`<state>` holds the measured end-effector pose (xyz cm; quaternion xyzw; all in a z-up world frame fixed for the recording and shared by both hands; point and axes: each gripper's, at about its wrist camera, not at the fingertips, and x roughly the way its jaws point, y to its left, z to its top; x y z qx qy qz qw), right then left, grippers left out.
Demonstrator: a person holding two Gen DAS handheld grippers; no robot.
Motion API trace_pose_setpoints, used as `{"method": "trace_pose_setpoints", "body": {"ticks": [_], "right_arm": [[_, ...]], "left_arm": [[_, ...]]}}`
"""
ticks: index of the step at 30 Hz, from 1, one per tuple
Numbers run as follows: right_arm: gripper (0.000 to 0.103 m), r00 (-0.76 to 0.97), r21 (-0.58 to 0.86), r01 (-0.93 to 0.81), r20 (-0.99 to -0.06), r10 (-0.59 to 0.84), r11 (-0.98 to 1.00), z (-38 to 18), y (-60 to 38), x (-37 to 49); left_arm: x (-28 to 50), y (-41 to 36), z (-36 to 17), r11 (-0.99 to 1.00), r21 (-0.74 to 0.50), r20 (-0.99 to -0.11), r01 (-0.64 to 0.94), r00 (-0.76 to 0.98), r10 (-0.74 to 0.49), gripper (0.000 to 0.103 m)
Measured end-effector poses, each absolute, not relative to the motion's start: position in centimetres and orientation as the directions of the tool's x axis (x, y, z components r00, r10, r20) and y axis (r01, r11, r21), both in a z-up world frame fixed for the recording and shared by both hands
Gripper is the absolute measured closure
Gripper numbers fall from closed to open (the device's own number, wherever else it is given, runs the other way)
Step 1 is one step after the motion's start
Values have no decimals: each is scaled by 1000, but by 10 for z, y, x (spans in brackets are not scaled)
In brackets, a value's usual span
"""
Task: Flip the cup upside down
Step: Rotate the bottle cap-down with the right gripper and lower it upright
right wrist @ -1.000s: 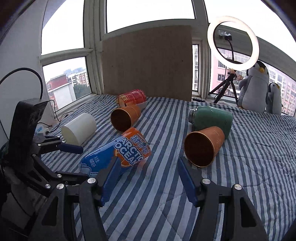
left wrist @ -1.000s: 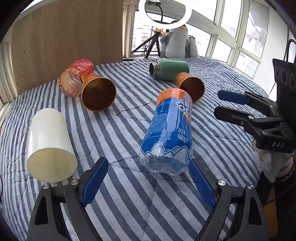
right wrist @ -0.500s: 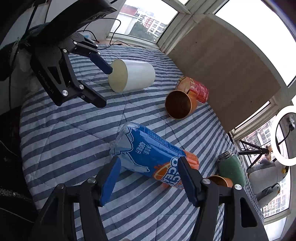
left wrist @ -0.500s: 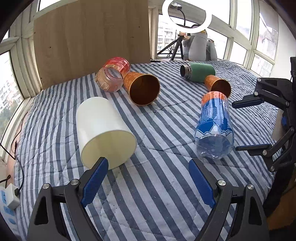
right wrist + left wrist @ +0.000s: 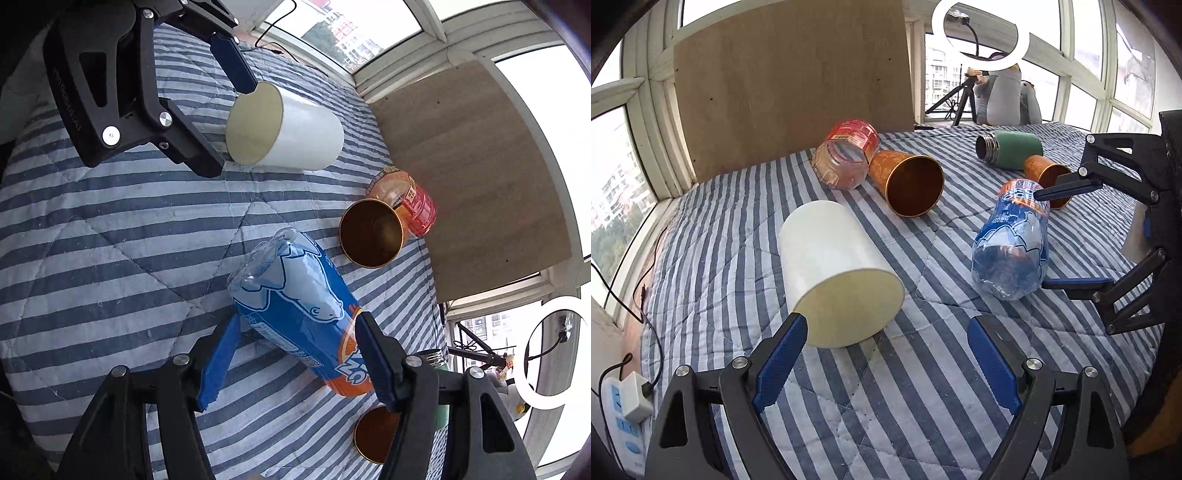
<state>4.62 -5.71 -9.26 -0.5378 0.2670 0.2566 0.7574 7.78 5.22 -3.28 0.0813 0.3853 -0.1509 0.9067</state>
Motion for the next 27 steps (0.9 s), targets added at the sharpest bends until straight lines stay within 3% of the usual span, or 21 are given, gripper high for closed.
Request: {"method": "trace_pose_setpoints", "body": {"ticks": [20,27], "right_arm": [[38,778,-774,-628,-622,90,75,-124,-8,86],[38,781,-750,-624,-611,131,217,-113,-11,93]], "left_arm": [[66,119,-1,973,-56,-657,223,726,-204,12],[66,122,-2,972,-77,-653,224,725,-219,12]]}}
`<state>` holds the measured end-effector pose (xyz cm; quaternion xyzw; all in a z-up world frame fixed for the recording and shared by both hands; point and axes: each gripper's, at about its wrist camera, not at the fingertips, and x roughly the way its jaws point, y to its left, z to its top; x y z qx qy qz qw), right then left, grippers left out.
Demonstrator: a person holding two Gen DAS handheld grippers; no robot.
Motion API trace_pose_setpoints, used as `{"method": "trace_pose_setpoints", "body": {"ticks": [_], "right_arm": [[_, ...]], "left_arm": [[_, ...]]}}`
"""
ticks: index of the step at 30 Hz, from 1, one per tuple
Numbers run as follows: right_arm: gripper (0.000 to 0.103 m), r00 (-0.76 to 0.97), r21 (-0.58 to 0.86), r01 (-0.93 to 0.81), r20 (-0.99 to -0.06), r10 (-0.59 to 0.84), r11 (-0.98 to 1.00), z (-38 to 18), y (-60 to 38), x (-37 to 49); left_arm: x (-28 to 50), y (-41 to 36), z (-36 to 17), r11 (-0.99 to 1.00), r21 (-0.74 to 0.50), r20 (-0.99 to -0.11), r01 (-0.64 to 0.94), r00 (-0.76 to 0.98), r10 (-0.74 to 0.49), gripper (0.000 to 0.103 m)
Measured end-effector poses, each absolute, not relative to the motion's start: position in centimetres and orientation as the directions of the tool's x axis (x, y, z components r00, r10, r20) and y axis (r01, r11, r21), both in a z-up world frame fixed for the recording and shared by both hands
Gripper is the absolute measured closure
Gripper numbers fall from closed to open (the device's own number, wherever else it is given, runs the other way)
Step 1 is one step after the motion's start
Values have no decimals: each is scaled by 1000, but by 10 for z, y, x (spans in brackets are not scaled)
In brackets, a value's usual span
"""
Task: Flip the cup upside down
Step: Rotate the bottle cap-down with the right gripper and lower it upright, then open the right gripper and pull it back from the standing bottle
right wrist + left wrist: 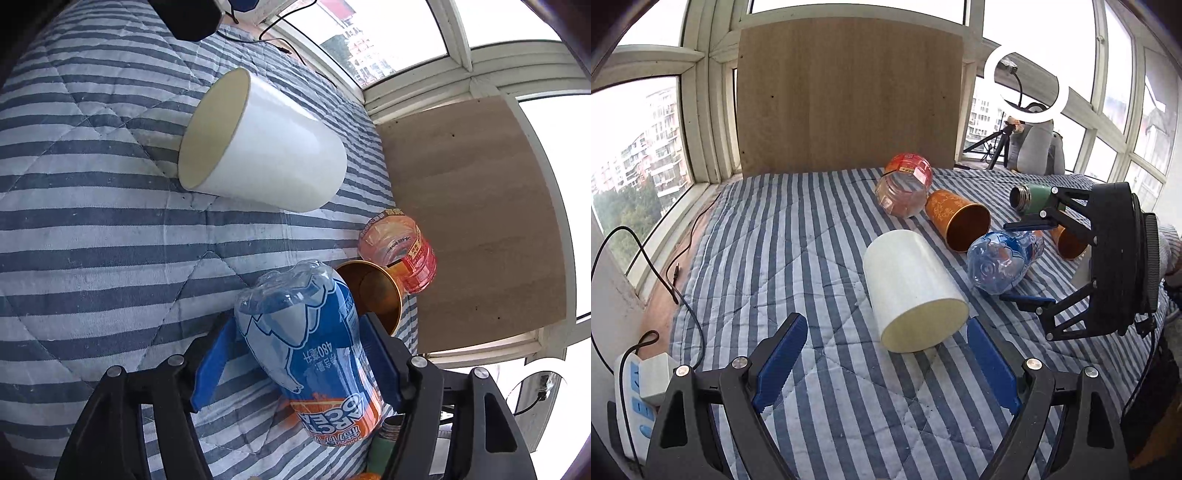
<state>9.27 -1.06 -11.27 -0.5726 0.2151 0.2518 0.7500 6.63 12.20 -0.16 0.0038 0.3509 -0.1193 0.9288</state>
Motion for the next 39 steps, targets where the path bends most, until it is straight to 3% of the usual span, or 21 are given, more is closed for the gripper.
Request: {"method": "trace_pose_setpoints", "body": {"ticks": [4,10,18,30,39], "right_arm": [[38,761,-633,-638,-603,238,439,-81,-32,94],[38,762,-267,-566,-531,371,780,-51,-95,108],[38,791,135,-413,-438,428,901,-58,-173,118],[38,813,129,-378,-428,395,917,-63,-194,109],[24,855,81,-357,-373,361,930,-53,-201,77]], "left_arm": [[64,117,-3,965,-92,-648,245,721,-244,12],[60,100,-5,954,-105,-646,282,709,-281,12],[56,71,-7,935,-107,-643,339,694,-325,12],[61,21,4,920,-107,-573,378,733,-367,12],[56,-10,2,930,-94,-484,355,800,-354,12]]}}
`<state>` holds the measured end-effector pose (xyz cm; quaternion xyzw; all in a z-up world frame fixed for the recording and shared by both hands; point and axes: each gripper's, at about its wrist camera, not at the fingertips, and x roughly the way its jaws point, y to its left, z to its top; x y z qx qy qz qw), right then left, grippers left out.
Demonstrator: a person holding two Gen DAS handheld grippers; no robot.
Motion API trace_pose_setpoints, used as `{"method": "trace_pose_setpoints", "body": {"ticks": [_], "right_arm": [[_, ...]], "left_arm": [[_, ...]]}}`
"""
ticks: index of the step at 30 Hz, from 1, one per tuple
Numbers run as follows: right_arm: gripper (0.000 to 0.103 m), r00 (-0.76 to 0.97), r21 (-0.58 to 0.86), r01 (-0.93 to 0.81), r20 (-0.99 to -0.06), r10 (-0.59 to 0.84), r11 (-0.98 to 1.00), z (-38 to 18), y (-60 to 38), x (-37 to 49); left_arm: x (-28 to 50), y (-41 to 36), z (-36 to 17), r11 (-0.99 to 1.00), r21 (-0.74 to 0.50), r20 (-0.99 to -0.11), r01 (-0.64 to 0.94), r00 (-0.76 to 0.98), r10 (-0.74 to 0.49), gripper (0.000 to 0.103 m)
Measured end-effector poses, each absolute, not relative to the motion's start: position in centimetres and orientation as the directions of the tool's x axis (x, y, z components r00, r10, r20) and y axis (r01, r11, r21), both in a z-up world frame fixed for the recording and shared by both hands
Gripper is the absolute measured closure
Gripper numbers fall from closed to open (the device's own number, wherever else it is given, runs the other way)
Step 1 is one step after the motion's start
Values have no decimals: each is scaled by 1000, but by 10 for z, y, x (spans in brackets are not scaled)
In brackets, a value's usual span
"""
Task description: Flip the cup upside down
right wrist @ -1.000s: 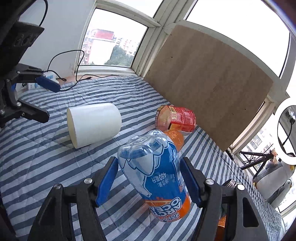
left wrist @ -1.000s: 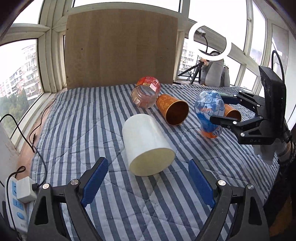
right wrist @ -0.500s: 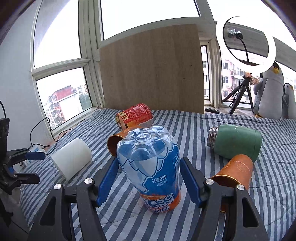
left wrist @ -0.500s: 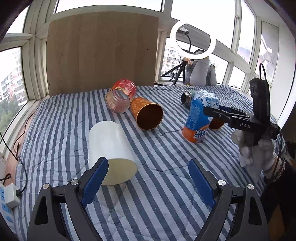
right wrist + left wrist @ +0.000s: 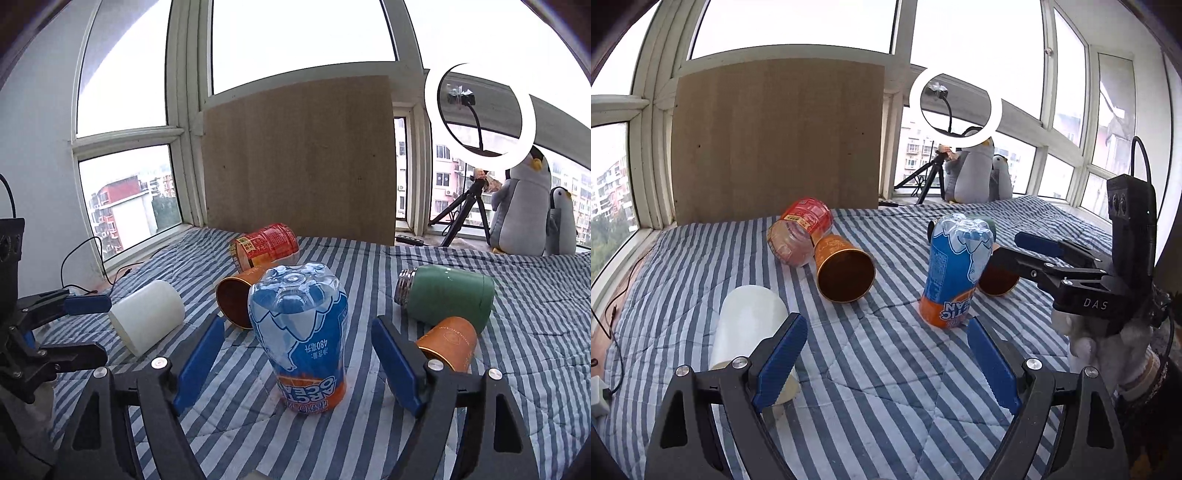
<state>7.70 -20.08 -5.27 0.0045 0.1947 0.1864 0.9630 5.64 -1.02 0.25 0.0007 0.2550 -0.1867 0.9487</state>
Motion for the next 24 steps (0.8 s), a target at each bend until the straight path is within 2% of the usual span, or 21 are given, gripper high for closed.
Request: {"method": "trace_pose_setpoints", "body": {"ticks": [2,6,12,18,24], "right_arm": [[23,871,83,-335,-353,343,938,-51,-209,64],[18,934,15,-210,-291,205,978,-50,-221,34],[17,978,-57,-49,-207,36,997,-48,-233,4],[15,986,-38,2,-164,-8,999,-53,-241,-8],[15,989,-13,21,-146,-23,1000,-59,-244,-10]], "left_arm": [[54,-17,2,940,-85,-450,329,830,-331,11],[46,-31,1,959,-63,-371,275,886,-278,8],[32,-50,3,974,-50,-282,220,933,-225,3],[18,-66,1,986,-13,-186,166,968,-166,1],[18,-75,-6,988,14,-188,152,971,-146,1]]}}
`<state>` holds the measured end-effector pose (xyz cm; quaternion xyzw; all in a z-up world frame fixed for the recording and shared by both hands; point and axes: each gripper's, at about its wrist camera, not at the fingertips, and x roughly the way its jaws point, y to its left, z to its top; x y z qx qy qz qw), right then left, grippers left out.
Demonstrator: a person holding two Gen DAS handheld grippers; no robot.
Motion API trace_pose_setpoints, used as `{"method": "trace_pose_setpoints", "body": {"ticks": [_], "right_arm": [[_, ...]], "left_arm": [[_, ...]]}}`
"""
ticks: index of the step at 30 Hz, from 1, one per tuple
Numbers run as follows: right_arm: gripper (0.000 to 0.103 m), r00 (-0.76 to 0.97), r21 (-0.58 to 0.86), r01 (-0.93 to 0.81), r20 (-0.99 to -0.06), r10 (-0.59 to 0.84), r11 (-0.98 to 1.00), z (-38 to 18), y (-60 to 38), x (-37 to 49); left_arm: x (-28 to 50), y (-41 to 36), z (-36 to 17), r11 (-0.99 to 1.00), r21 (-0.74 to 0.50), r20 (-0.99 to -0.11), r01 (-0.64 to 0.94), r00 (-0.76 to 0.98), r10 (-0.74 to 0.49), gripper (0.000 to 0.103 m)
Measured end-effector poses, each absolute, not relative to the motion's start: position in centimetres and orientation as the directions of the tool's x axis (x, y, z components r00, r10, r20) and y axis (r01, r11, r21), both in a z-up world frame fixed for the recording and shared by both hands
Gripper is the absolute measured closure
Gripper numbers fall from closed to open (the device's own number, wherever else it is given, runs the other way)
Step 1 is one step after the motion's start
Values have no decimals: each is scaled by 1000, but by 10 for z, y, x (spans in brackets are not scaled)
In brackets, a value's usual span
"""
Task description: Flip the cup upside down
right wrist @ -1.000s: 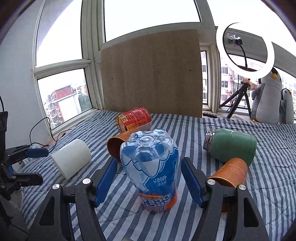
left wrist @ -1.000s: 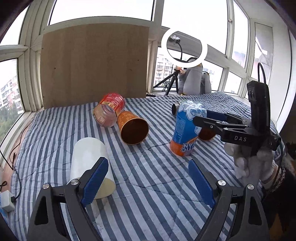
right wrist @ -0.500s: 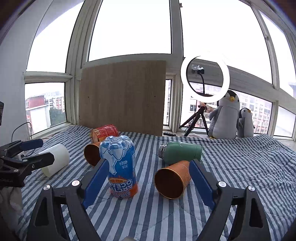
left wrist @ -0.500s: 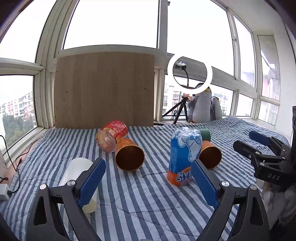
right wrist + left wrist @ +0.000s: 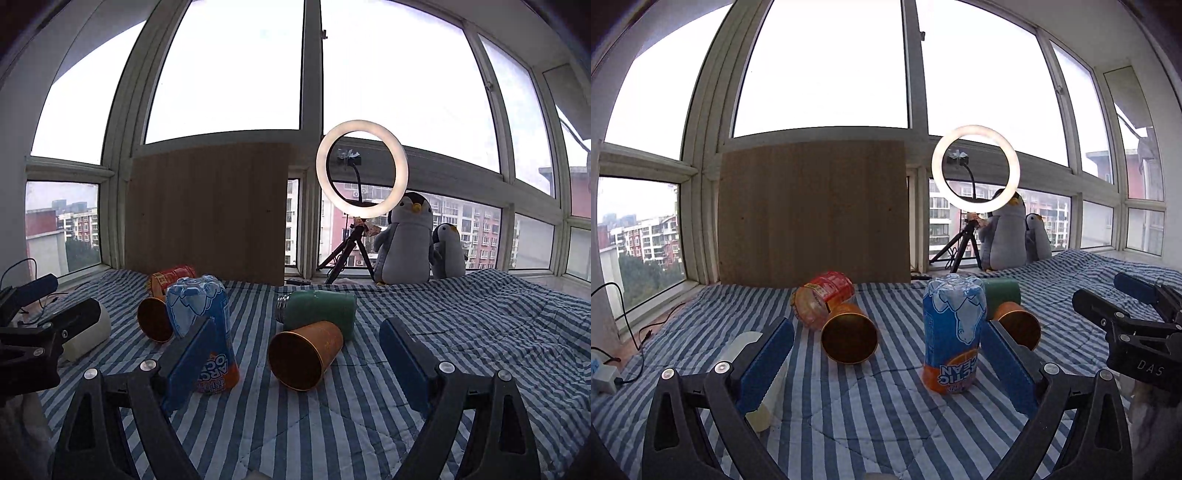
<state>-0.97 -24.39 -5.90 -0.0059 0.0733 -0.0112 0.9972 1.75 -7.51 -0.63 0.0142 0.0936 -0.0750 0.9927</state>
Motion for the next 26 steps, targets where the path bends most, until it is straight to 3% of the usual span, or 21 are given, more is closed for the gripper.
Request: {"method": "trace_pose_setpoints", "body": {"ticks": [8,26], "right_arm": [[15,994,0,55,-99,-55,998,-61,-246,-17],[14,993,17,50,-107,-48,999,-63,-249,-16]], "left_arm": [[6,-79,-8,991,48,-137,129,983,-121,1],[13,-75,-10,993,42,-166,115,980,-106,1]]}}
